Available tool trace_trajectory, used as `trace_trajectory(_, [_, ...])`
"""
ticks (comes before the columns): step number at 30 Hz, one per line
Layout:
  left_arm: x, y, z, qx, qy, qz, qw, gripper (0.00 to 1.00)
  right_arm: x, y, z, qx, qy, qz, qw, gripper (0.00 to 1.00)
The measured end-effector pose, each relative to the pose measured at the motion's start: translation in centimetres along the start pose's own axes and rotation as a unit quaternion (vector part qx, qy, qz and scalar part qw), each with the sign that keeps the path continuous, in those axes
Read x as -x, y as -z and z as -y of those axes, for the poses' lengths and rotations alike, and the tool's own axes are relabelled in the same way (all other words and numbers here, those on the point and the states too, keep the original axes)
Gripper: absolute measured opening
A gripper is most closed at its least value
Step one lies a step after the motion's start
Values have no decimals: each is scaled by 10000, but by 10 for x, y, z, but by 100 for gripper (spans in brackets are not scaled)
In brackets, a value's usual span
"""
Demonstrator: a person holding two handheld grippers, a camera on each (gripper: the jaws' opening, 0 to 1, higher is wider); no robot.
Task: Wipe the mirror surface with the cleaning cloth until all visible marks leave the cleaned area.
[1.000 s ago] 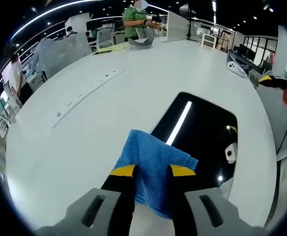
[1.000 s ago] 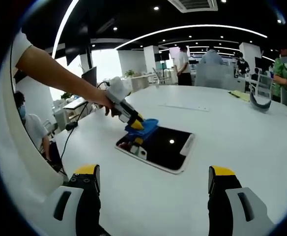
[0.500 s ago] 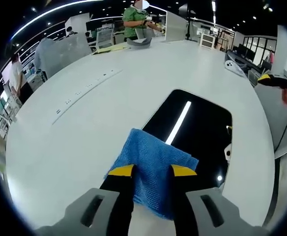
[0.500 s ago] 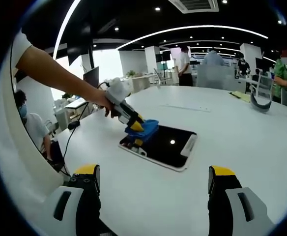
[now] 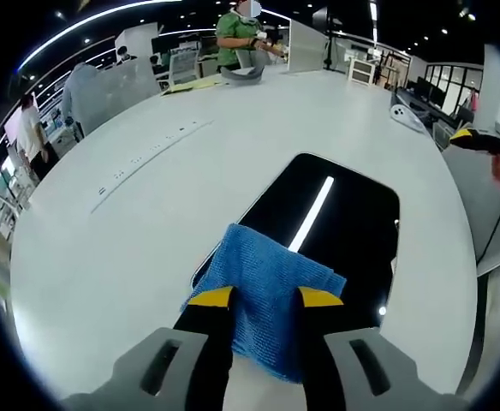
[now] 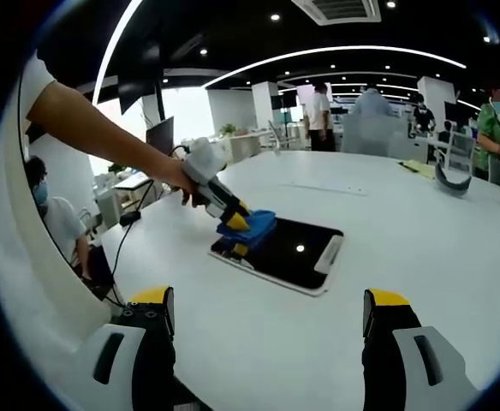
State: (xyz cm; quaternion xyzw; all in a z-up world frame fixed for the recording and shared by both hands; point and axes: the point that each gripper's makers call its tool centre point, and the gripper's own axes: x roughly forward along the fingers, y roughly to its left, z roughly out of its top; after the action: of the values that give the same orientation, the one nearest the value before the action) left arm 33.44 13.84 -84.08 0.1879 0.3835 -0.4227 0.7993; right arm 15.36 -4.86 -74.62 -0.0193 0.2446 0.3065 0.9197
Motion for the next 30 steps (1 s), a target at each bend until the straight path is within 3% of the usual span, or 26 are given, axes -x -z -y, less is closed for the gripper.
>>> trace_trajectory(30, [5, 6, 13, 87, 117, 121, 9998, 29, 2, 0, 0, 50, -41, 21, 10000, 91])
